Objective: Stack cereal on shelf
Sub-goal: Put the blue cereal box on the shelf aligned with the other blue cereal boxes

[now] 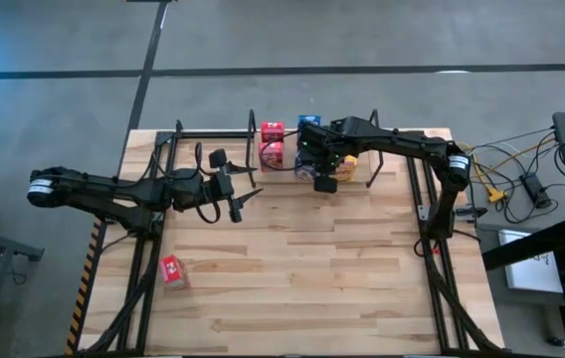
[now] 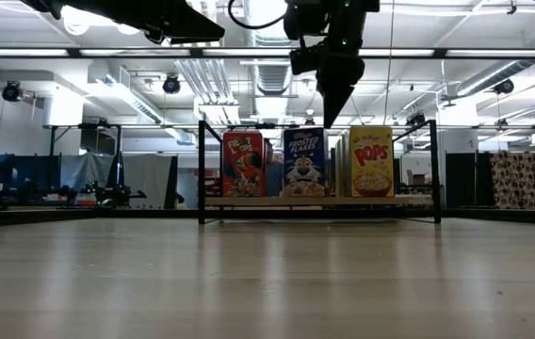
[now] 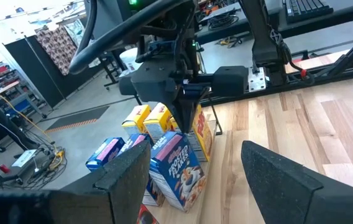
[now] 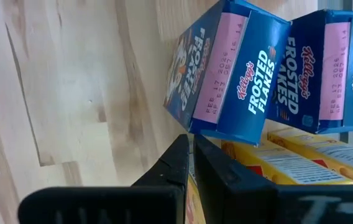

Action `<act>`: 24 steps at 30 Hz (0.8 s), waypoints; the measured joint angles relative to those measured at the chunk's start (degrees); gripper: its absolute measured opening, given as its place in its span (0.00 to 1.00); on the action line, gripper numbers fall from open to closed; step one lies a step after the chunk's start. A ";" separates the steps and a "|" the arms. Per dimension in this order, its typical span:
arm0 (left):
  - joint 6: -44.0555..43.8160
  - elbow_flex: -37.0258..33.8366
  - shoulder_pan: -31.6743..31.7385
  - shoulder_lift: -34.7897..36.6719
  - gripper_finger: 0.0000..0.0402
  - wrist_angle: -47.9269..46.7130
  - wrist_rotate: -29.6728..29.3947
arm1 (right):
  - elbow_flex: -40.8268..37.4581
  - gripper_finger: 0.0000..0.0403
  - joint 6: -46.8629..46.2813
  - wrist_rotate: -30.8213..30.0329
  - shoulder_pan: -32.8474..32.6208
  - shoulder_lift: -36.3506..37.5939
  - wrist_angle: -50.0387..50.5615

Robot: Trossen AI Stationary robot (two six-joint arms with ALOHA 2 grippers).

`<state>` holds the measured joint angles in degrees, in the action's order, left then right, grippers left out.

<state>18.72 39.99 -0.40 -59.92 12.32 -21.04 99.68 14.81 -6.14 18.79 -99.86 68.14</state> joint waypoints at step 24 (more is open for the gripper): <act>-0.20 0.00 0.00 0.00 0.59 0.00 0.00 | -2.29 0.03 -1.26 8.86 -0.52 1.59 -7.43</act>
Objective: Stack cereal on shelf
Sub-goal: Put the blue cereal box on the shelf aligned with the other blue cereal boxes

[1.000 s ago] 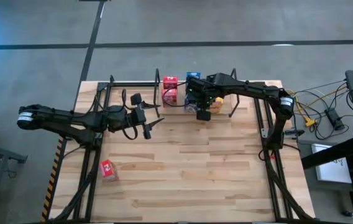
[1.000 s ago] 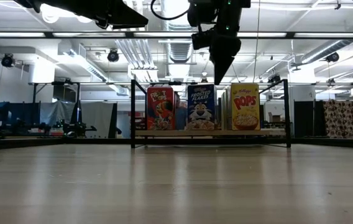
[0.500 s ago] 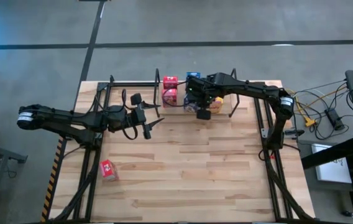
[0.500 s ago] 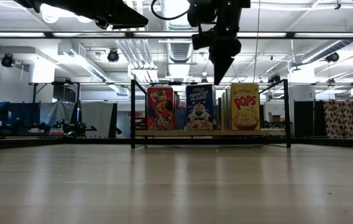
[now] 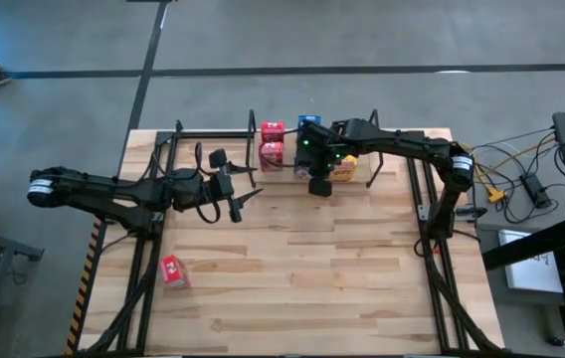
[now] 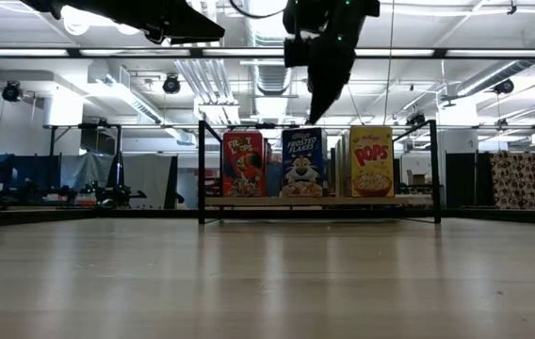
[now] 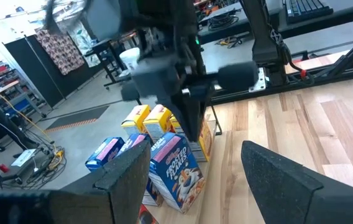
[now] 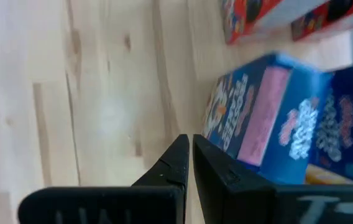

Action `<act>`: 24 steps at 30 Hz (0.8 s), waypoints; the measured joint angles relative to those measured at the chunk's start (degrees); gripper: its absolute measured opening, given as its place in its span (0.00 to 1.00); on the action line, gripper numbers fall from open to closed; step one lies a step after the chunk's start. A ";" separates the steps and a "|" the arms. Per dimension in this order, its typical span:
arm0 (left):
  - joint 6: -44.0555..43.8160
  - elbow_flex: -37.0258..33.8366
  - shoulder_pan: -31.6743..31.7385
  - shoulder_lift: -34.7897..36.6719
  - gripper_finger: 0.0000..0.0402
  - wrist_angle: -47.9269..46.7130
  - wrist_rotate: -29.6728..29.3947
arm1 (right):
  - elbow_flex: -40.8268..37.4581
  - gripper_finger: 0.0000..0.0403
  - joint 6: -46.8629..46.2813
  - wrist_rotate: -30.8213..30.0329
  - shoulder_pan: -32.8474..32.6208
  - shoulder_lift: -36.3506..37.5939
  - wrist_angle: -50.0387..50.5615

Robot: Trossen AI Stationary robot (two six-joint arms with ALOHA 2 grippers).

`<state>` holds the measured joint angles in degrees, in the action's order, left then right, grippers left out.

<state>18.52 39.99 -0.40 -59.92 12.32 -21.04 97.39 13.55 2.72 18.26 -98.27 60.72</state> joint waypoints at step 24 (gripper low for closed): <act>0.02 0.00 0.00 0.00 0.59 -0.02 0.00 | -2.59 0.03 0.53 -11.85 0.00 -0.08 0.71</act>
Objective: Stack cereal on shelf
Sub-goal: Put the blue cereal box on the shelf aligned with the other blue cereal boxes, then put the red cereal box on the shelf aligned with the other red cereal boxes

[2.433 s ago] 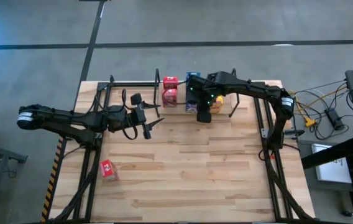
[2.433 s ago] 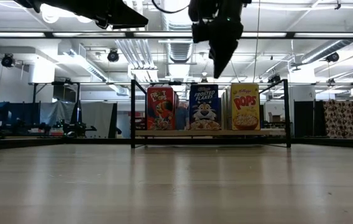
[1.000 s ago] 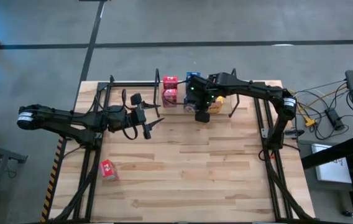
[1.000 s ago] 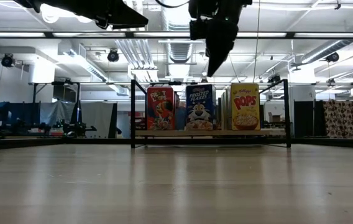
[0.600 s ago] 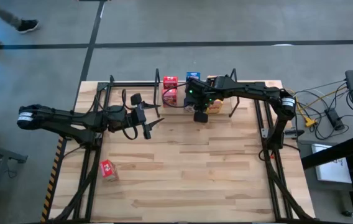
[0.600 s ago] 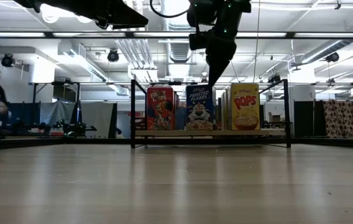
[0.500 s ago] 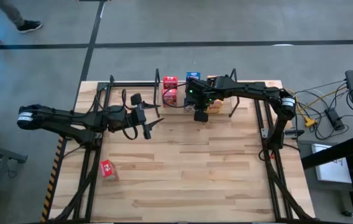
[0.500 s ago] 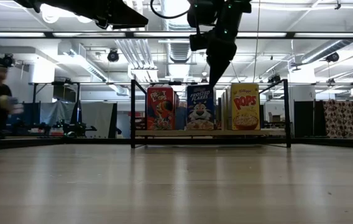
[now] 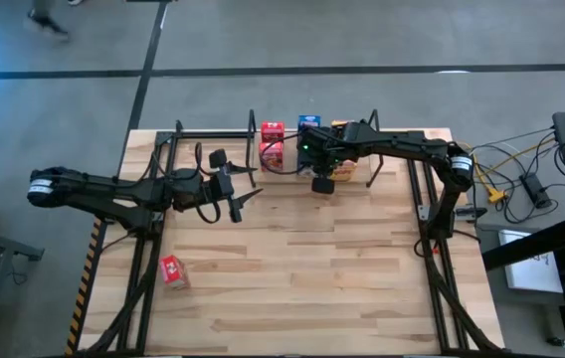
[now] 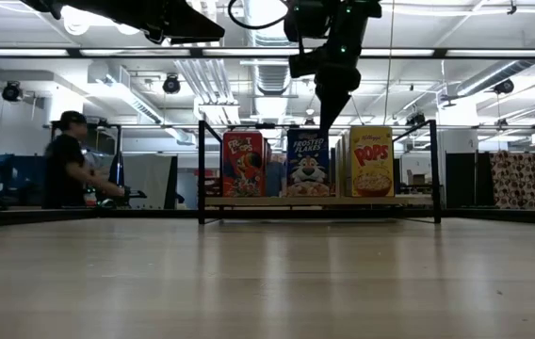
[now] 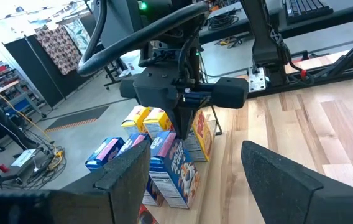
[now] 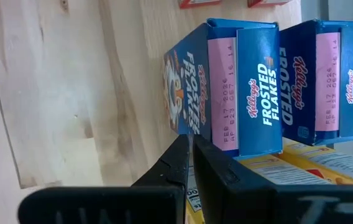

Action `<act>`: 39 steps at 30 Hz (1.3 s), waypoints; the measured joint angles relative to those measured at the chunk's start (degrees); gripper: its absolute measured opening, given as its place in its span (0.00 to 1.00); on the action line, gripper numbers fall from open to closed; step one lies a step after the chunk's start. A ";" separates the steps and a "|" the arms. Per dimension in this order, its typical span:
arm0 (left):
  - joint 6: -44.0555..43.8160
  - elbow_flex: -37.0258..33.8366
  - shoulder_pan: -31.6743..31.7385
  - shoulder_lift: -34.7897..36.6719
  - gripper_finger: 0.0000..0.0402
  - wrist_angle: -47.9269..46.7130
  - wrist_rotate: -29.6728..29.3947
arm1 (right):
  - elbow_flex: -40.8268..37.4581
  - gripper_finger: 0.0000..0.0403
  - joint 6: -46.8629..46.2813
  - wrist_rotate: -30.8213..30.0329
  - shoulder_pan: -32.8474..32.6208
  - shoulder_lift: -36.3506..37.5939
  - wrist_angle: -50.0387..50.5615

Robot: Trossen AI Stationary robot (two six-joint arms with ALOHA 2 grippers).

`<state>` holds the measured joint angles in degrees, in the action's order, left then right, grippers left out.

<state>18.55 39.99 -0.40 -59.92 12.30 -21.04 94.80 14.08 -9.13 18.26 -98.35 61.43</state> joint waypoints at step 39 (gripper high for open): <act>-27.17 4.07 -0.09 -0.01 0.59 -9.71 -7.37 | -59.56 0.02 -2.51 5.24 -15.74 46.52 -65.03</act>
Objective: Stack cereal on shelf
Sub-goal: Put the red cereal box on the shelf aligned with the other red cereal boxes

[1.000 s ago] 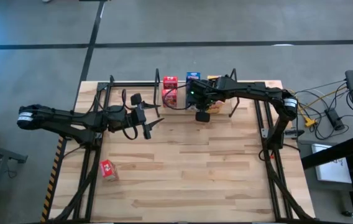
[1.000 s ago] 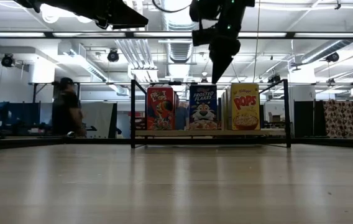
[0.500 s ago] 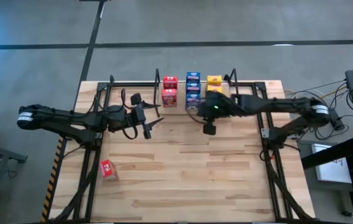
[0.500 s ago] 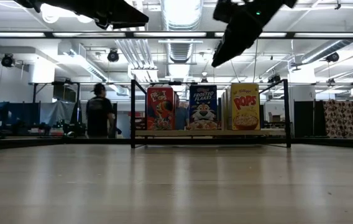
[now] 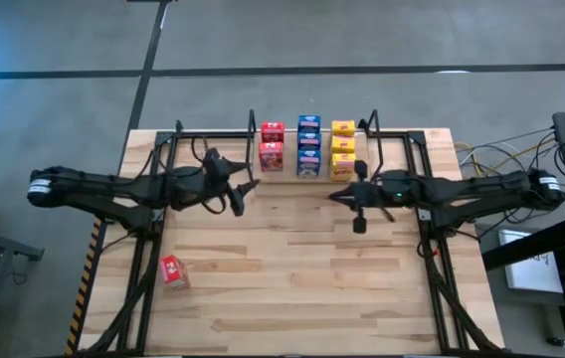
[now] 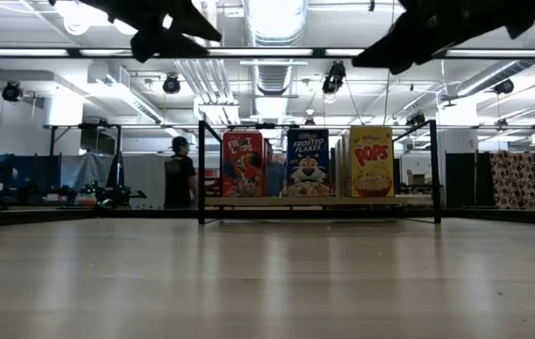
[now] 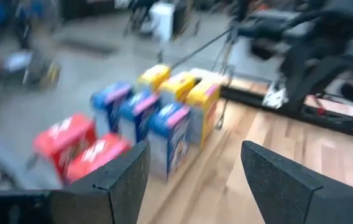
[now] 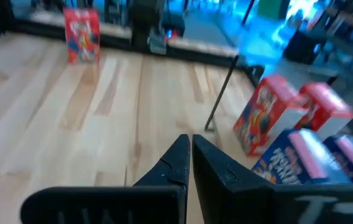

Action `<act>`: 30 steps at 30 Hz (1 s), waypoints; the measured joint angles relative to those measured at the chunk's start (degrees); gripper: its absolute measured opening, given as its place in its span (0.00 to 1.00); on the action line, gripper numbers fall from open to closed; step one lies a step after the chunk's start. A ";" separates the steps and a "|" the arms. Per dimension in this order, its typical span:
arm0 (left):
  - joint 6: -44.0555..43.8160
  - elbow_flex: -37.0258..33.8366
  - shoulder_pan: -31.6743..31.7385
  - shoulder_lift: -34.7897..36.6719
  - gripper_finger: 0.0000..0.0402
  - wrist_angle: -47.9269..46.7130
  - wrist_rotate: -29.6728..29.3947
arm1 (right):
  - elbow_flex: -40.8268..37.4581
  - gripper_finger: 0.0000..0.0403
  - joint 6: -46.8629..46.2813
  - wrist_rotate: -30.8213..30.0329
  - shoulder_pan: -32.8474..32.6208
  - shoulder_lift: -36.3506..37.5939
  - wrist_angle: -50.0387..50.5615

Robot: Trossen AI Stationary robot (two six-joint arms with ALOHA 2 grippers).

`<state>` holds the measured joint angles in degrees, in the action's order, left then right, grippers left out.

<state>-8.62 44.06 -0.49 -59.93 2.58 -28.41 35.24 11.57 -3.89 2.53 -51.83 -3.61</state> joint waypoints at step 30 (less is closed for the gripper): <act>-86.47 43.82 -14.39 -25.54 0.59 -86.81 15.66 | -4.43 0.02 8.27 1.34 -0.77 9.93 1.23</act>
<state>-95.10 87.88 -14.88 -85.47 -84.23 -12.75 30.81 19.84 -2.55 1.76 -41.90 -2.38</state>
